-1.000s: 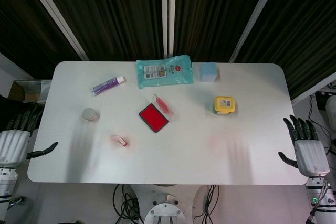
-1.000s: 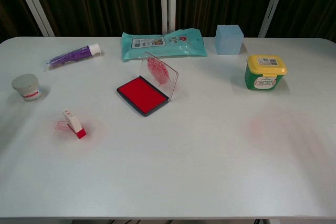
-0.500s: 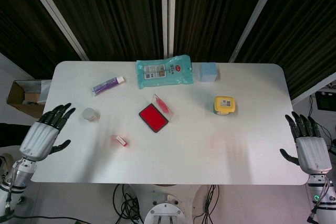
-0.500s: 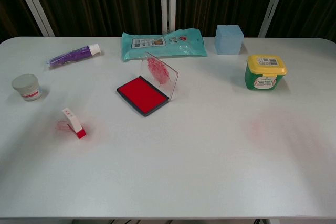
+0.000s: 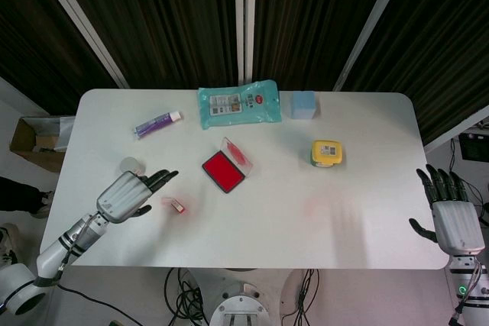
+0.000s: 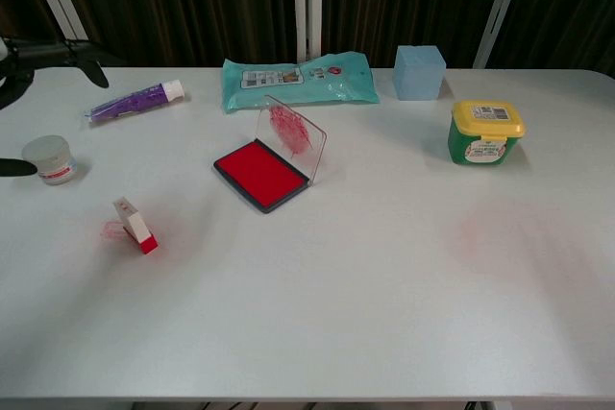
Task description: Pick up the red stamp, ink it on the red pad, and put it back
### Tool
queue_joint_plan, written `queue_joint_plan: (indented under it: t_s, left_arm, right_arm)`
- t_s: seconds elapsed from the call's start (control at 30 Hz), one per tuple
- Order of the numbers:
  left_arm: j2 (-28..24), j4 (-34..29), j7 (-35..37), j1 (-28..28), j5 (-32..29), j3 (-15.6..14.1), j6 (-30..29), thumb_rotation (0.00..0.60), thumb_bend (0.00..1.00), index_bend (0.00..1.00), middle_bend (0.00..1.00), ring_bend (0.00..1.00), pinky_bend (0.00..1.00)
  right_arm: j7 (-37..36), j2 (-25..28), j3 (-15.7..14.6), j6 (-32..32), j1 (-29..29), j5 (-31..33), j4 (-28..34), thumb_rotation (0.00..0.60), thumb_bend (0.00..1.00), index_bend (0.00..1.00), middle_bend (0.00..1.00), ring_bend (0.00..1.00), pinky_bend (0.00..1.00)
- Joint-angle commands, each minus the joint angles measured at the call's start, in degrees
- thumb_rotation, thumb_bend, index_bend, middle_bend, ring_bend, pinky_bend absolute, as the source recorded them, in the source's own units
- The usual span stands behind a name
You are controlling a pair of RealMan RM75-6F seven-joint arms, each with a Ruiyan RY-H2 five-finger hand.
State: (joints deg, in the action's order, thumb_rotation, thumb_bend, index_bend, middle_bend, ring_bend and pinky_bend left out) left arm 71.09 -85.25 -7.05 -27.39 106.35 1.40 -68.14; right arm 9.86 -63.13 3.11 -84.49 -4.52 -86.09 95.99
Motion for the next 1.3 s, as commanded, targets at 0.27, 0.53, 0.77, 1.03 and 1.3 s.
queue_joint_plan:
  t_s: [0.27,0.53,0.77,1.03,1.3]
  left_arm:
    - [7.2,7.1,0.5,-4.2,0.5,-3.1,4.4,0.600,0.15,0.15,0.24,0.88,1.00]
    - [14.5,15.8,2.5,-5.6,1.1,-5.2,4.6,0.600,0.15,0.20,0.26,0.89,1.00]
    - [19.1,22.8,4.1,-6.2,1.7,-6.2,2.2,0.600,0.17,0.29,0.35,0.94,1.00]
    - [22.3,29.2,5.8,-6.5,0.9,-6.9,0.4,0.600,0.21,0.37,0.41,0.97,1.00]
    - [24.2,32.4,7.0,-6.3,0.3,-7.8,-1.4,0.600,0.26,0.44,0.48,0.99,1.00]
  right_arm:
    - [-0.4,0.0,0.0,0.4,0.0,0.5,-0.6,0.600,0.08,0.00,0.00,0.00,0.00]
    - [-0.5,-0.1,-0.1,0.7,0.0,0.6,-0.8,0.600,0.08,0.00,0.00,0.00,0.00]
    - [-0.7,0.2,-0.1,0.7,0.2,1.1,-0.9,0.600,0.09,0.00,0.00,0.00,0.00]
    - [-0.9,0.5,-0.1,0.9,0.1,1.1,-0.8,0.600,0.10,0.00,0.00,0.00,0.00]
    - [-1.1,0.3,-0.2,1.0,0.1,0.9,-1.1,0.600,0.11,0.00,0.00,0.00,0.00]
